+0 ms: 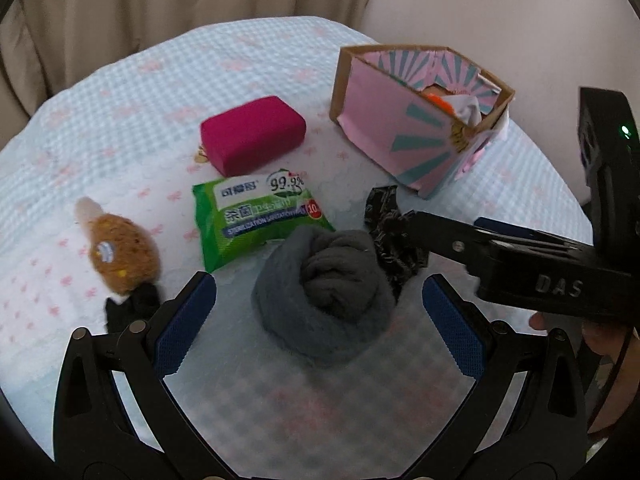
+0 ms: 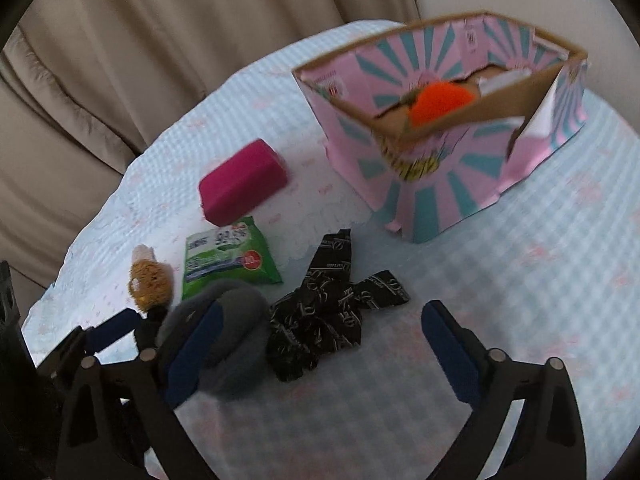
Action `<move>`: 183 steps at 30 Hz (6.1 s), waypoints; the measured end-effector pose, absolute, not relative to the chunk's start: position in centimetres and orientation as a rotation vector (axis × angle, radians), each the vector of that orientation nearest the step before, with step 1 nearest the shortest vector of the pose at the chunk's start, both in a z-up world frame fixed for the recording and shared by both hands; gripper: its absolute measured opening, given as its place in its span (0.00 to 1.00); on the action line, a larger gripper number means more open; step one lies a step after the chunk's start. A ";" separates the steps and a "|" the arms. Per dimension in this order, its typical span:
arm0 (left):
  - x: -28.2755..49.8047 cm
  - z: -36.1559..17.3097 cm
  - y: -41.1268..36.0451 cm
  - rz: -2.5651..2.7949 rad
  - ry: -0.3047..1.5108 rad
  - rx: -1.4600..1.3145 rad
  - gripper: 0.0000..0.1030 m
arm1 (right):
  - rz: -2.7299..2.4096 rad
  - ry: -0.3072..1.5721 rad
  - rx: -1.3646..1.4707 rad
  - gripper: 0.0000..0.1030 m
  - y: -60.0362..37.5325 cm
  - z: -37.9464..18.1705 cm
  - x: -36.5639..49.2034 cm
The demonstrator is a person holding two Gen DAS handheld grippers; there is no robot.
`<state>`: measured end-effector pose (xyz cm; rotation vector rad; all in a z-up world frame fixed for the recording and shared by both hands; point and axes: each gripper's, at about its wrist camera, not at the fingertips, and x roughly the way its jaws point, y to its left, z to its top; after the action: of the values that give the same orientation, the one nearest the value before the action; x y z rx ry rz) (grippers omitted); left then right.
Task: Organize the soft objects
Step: 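Grasp the grey rolled sock with the left tool while the right tool grasps the black sock, then carry both socks into the cardboard box and open both tools, then lift both tools out of the box toward the plush toy and wipes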
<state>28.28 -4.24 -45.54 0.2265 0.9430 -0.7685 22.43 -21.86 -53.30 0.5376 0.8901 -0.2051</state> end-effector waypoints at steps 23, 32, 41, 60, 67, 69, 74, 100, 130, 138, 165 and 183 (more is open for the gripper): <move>30.2 -49.4 -4.7 -0.759 1.000 0.158 0.45 | -0.186 0.911 0.526 0.51 -21.0 -57.1 25.3; 30.5 -48.4 -4.1 -0.730 1.020 0.124 0.37 | -0.169 0.916 0.510 0.37 -21.1 -56.4 25.3; 29.9 -43.1 -2.9 -0.690 0.991 0.096 0.36 | -0.154 0.883 0.507 0.36 -21.3 -52.2 24.4; 27.4 -19.2 -7.2 -0.595 0.850 -0.001 0.37 | -0.086 0.697 0.405 0.36 -28.4 -28.0 20.2; 26.2 -14.2 -14.4 -0.531 0.818 -0.066 0.37 | -0.005 0.716 0.332 0.36 -36.5 -24.1 20.0; 26.0 -13.6 -16.6 -0.506 0.810 -0.085 0.37 | 0.020 0.726 0.311 0.36 -38.4 -23.7 20.2; 26.6 -13.9 -22.0 -0.470 0.838 -0.145 0.37 | 0.071 0.776 0.265 0.36 -43.7 -24.1 21.4; 40.1 -35.5 -39.6 -0.385 1.249 -0.045 0.37 | 0.168 1.039 0.122 0.37 -52.9 -43.5 32.6; 38.9 -31.3 -34.7 -0.335 1.163 -0.096 1.00 | 0.189 1.008 0.160 1.00 -52.2 -41.2 30.5; 34.7 -23.2 -32.1 -0.318 1.027 -0.092 1.00 | 0.158 0.930 0.154 1.00 -51.2 -33.9 27.4; 16.7 -9.0 -5.9 -0.146 0.757 -0.085 1.00 | 0.182 0.651 0.110 1.00 -34.3 -18.2 14.7; 24.7 -16.3 10.9 -0.222 0.896 -0.048 1.00 | 0.183 0.729 0.117 1.00 -17.9 -25.7 20.1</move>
<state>24.72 10.89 -16.29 -0.0476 0.8960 -0.2216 20.11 -17.94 -25.69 0.1171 0.7292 0.1834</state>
